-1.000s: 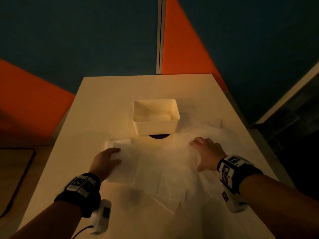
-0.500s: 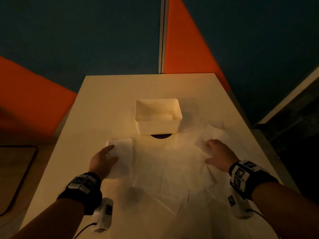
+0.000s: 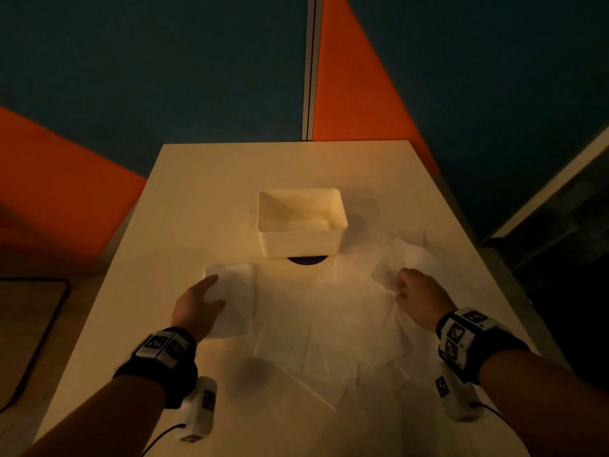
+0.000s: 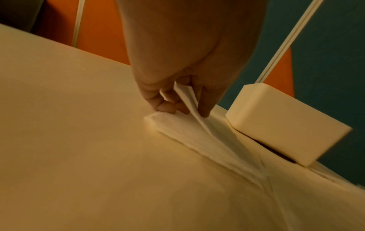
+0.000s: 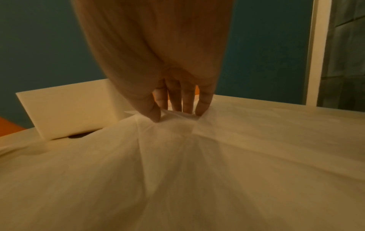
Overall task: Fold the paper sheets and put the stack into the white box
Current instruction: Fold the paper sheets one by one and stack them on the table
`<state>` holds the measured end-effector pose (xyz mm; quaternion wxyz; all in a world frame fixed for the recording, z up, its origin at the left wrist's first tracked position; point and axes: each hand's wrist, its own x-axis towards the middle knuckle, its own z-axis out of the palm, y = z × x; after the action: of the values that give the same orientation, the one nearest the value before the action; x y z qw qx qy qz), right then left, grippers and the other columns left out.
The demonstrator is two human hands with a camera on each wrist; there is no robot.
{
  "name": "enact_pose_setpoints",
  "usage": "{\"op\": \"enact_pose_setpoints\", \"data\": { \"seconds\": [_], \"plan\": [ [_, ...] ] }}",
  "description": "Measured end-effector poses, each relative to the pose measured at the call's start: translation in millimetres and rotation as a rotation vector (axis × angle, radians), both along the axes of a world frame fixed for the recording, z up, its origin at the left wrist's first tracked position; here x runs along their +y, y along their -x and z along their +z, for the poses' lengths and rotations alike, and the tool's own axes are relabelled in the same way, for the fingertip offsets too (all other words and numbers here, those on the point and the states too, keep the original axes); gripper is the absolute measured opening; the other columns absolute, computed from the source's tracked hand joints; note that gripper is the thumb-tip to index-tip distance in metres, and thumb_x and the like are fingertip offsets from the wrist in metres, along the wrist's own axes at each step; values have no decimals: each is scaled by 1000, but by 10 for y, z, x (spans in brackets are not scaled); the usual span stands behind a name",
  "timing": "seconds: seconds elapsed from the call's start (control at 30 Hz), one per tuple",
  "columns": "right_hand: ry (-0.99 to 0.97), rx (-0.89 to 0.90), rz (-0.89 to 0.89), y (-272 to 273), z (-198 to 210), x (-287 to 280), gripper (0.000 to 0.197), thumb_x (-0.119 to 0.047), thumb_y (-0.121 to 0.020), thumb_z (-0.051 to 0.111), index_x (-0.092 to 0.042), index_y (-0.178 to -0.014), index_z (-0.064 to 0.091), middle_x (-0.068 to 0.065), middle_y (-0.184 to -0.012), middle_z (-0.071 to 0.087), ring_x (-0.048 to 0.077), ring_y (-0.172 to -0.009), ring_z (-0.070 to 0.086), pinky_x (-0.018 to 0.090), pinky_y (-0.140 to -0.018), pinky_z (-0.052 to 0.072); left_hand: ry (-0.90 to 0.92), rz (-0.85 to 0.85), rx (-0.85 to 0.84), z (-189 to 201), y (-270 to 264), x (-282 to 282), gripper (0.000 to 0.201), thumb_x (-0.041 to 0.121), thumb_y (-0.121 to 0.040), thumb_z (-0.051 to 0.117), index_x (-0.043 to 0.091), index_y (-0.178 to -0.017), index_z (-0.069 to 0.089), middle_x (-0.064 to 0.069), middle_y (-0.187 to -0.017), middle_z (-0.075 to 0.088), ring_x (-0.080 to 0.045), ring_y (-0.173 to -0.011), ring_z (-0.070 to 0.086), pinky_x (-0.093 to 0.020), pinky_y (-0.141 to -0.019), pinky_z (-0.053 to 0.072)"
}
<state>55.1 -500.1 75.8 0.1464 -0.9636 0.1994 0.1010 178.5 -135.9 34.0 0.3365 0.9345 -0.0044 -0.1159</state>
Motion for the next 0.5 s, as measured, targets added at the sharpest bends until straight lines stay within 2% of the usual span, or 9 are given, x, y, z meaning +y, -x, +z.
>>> {"op": "enact_pose_setpoints", "data": {
  "seconds": [0.07,0.17,0.23,0.3,0.33,0.4,0.43,0.5],
  "plan": [
    [22,-40,-24,4,26,14,4,-16,-93,50,-12,-94,53,5,-102,57,22,-95,55,27,-75,40,-37,-40,-24,-28,-2,1,55,10,-80,69,13,-132,52,-18,-134,49,-36,-118,48,-37,-99,36],
    [31,-147,-92,7,98,28,23,-19,-94,51,-21,-72,43,-3,-75,50,18,-75,52,26,-62,38,-155,-39,-68,-1,27,5,58,18,-80,70,19,-134,50,-15,-147,29,-38,-125,39,-42,-105,34],
    [-11,-247,-145,9,192,57,24,-19,-93,53,-19,-70,45,-1,-69,51,18,-67,51,27,-56,39,-333,-29,-88,77,67,-8,61,32,-81,69,27,-137,45,-12,-150,20,-40,-127,31,-47,-103,36],
    [-93,-365,-187,8,295,114,19,-19,-92,56,-14,-74,51,3,-69,57,21,-66,55,31,-60,47,-377,-20,-119,182,99,-70,61,42,-80,67,29,-136,46,-11,-149,24,-40,-127,29,-50,-99,38],
    [-152,-421,-201,5,355,156,18,-18,-91,57,-13,-74,52,4,-69,57,21,-66,56,32,-61,48,-333,-37,-155,244,116,-130,57,45,-80,65,26,-132,50,-11,-145,33,-38,-126,33,-50,-98,39],
    [-294,-527,-226,-14,487,286,17,-15,-91,57,-12,-74,53,1,-70,57,14,-66,54,26,-59,45,-118,-111,-224,356,147,-297,45,47,-82,61,21,-119,61,-9,-131,53,-30,-119,47,-44,-97,41],
    [-364,-561,-236,-24,544,371,17,-13,-91,57,-13,-74,53,0,-71,56,12,-67,53,23,-59,43,45,-130,-185,444,185,-408,36,44,-84,62,22,-113,65,-4,-125,59,-23,-114,53,-41,-97,43],
    [-483,-602,-233,-44,624,547,18,-11,-90,57,-13,-73,53,-1,-71,56,12,-67,52,23,-61,45,399,-176,30,667,318,-661,24,36,-85,65,28,-108,65,6,-118,62,-12,-109,58,-35,-98,45]
  ]
}}
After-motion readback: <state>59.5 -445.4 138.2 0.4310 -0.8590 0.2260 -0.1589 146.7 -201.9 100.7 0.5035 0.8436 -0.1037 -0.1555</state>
